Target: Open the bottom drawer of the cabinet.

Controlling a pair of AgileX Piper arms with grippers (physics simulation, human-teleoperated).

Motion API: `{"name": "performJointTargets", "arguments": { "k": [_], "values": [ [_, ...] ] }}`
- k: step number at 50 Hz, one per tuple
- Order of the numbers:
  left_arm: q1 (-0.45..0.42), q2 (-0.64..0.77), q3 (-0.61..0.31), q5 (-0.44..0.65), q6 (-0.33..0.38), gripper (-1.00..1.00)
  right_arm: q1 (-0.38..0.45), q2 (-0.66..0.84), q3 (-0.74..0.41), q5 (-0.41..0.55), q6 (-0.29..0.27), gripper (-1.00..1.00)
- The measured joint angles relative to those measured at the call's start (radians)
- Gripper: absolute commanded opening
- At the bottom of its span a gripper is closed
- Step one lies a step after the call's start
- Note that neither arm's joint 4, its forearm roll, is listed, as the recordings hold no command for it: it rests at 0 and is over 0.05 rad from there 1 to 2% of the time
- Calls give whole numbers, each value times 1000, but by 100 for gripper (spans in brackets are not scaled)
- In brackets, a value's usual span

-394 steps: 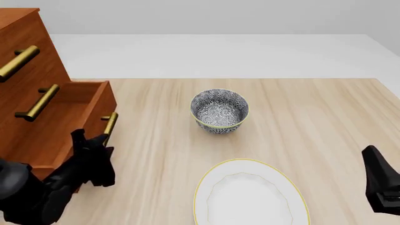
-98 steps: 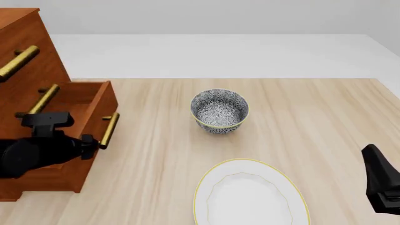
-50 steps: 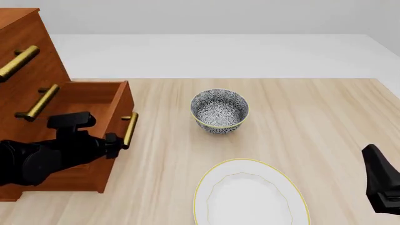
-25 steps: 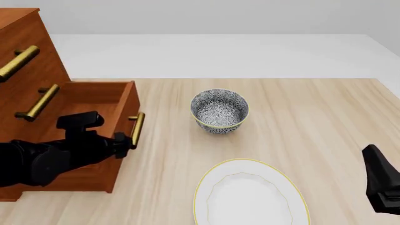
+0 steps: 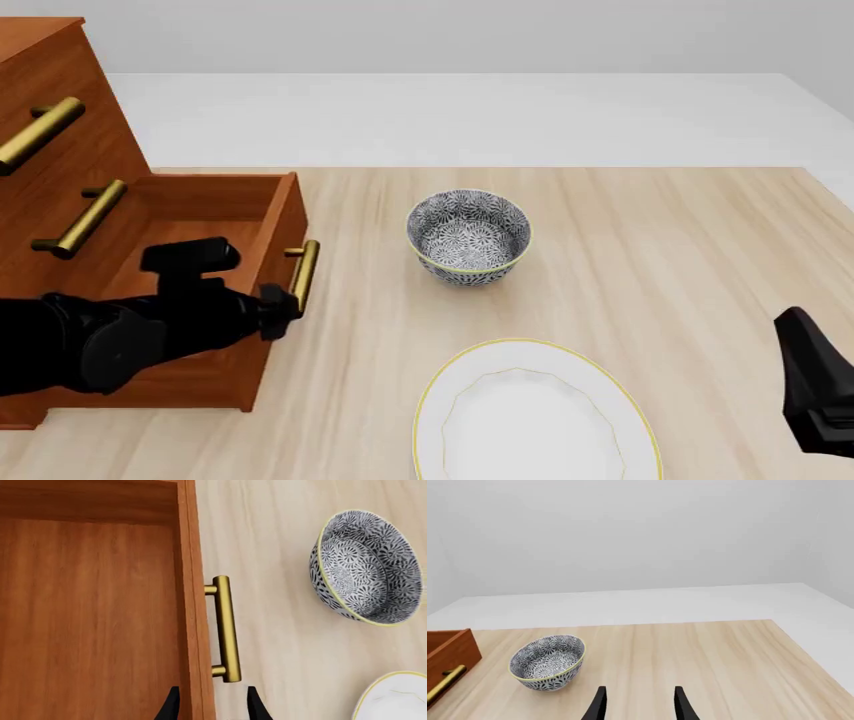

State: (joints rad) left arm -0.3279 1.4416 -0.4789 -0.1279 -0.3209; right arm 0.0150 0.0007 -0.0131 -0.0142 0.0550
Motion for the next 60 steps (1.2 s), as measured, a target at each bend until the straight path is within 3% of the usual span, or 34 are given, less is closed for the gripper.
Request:
{"name": "performJointTargets", "arguments": {
  "k": [27, 60],
  "values": [
    [-19, 0, -18, 44, 25, 100, 1, 5, -21, 15, 0, 100],
    [-30, -174, -89, 265, 68, 100, 4, 0, 3, -5, -2, 100]
  ]
}}
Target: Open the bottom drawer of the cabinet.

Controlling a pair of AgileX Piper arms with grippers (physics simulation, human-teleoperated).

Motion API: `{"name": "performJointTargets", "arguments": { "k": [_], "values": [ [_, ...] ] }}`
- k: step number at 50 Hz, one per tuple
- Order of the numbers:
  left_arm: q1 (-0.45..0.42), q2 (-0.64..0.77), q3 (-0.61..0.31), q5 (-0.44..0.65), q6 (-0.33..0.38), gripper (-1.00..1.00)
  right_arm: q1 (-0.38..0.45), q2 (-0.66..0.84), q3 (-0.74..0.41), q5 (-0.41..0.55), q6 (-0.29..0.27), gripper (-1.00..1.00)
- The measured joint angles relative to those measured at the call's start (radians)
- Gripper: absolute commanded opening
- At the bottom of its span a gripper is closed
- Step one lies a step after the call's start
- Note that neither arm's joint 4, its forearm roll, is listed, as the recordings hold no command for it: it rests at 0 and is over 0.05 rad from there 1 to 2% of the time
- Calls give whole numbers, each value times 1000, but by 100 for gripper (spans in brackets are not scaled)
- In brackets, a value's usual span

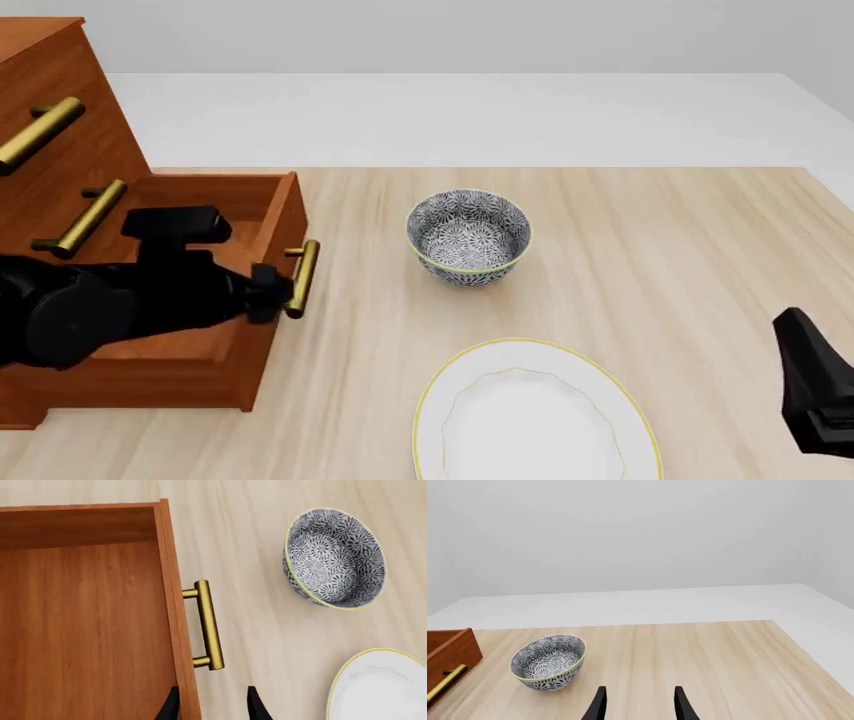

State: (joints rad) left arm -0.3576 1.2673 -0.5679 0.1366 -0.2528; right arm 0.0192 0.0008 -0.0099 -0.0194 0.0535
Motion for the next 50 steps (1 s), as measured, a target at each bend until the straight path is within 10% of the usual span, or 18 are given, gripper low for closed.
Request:
{"name": "performJointTargets", "arguments": {
  "k": [50],
  "values": [
    [48, -438, -175, 242, 157, 100, -6, 1, -62, 37, -25, 100]
  ]
}}
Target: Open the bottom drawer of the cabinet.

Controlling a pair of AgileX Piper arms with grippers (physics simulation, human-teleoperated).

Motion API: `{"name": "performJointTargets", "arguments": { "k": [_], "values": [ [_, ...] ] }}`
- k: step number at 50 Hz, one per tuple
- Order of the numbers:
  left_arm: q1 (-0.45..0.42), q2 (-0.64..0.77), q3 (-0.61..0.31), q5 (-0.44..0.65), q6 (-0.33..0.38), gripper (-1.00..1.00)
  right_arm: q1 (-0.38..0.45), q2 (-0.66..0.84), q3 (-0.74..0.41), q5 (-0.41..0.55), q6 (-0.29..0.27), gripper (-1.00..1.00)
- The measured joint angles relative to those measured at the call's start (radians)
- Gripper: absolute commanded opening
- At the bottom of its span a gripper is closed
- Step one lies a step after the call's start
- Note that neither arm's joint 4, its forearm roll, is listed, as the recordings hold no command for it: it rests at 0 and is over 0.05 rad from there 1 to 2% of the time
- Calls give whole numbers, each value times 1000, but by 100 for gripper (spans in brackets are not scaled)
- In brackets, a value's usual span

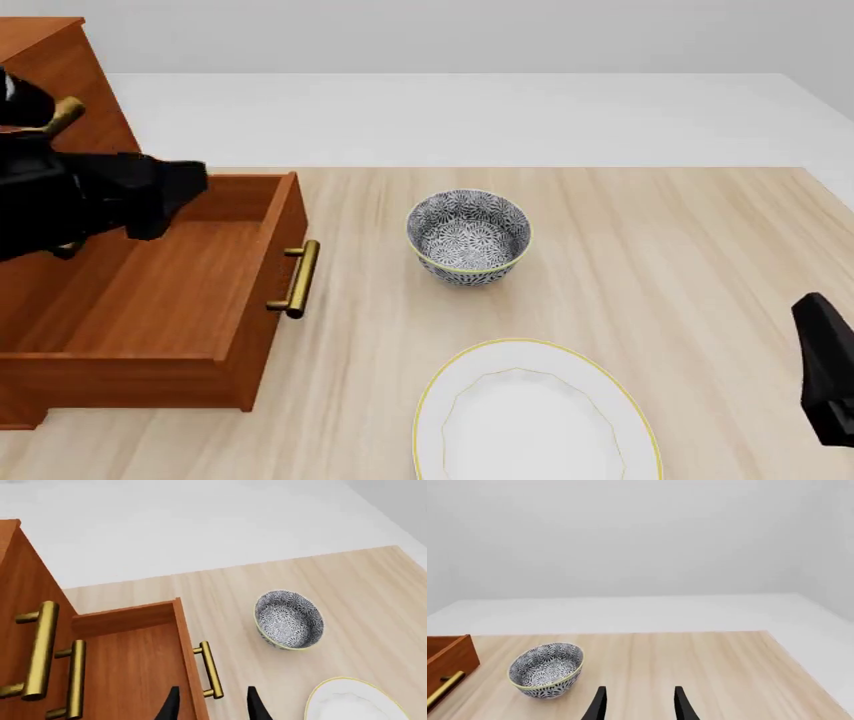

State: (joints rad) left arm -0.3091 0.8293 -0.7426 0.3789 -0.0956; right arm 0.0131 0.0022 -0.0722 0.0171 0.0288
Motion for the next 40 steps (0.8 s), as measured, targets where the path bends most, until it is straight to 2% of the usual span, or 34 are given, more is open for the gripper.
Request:
{"name": "performJointTargets", "arguments": {
  "k": [12, 24, 31, 40],
  "values": [
    [34, -187, 45, -28, 103, 100, 0, -1, -13, -29, -25, 100],
    [29, -384, 87, -46, 200, 100, 23, -2, -101, -30, -101, 100],
    [20, -503, 112, -47, 217, 100, 44, -2, -177, -46, -168, 100],
    [13, -641, 118, -26, 225, 100, 68, -2, -278, -39, -227, 100]
  ]
}}
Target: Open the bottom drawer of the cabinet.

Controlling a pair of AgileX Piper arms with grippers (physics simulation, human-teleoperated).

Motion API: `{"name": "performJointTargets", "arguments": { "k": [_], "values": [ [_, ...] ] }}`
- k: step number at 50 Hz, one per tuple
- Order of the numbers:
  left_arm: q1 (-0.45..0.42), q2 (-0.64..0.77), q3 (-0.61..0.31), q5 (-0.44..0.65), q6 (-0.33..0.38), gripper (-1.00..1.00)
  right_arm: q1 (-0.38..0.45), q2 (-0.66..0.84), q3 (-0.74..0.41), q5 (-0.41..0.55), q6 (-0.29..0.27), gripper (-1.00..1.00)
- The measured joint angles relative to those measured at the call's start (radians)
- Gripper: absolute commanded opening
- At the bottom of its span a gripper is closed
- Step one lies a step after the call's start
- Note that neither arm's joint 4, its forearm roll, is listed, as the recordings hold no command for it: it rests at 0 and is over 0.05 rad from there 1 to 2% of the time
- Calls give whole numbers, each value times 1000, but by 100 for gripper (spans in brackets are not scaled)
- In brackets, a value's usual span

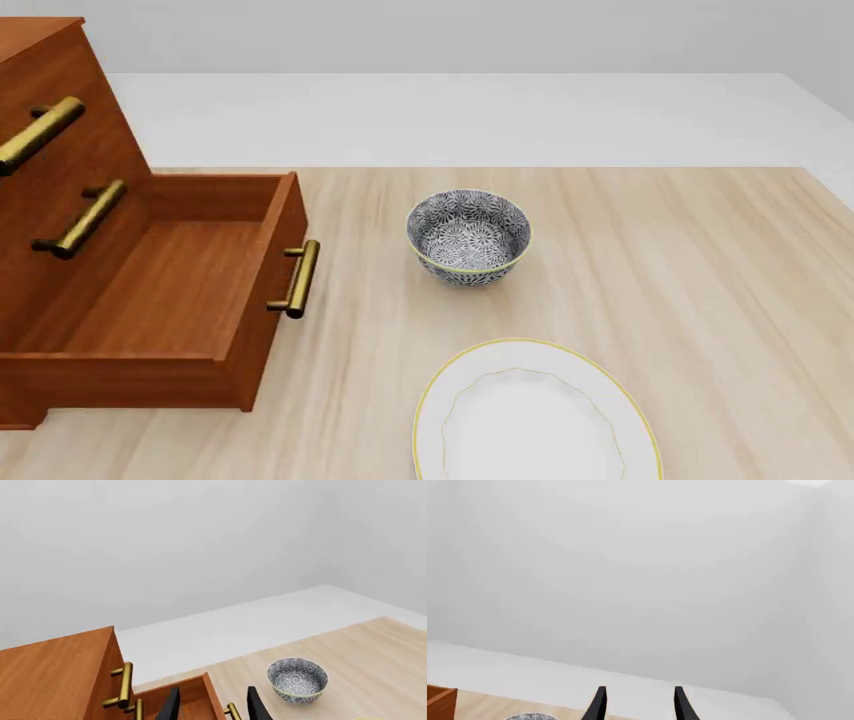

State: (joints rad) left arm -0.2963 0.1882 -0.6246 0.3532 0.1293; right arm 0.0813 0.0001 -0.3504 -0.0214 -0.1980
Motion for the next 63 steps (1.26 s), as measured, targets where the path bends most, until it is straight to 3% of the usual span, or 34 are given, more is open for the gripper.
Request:
{"name": "performJointTargets", "arguments": {
  "k": [14, 38, 63],
  "values": [
    [-27, -140, -16, 18, 38, 100, 34, 0, -133, 8, -65, 100],
    [-13, -184, -134, -35, 90, 100, 118, 0, -255, -65, -217, 100],
    [-8, -188, -194, -32, 121, 100, 182, 0, -297, -64, -251, 100]
  ]
}}
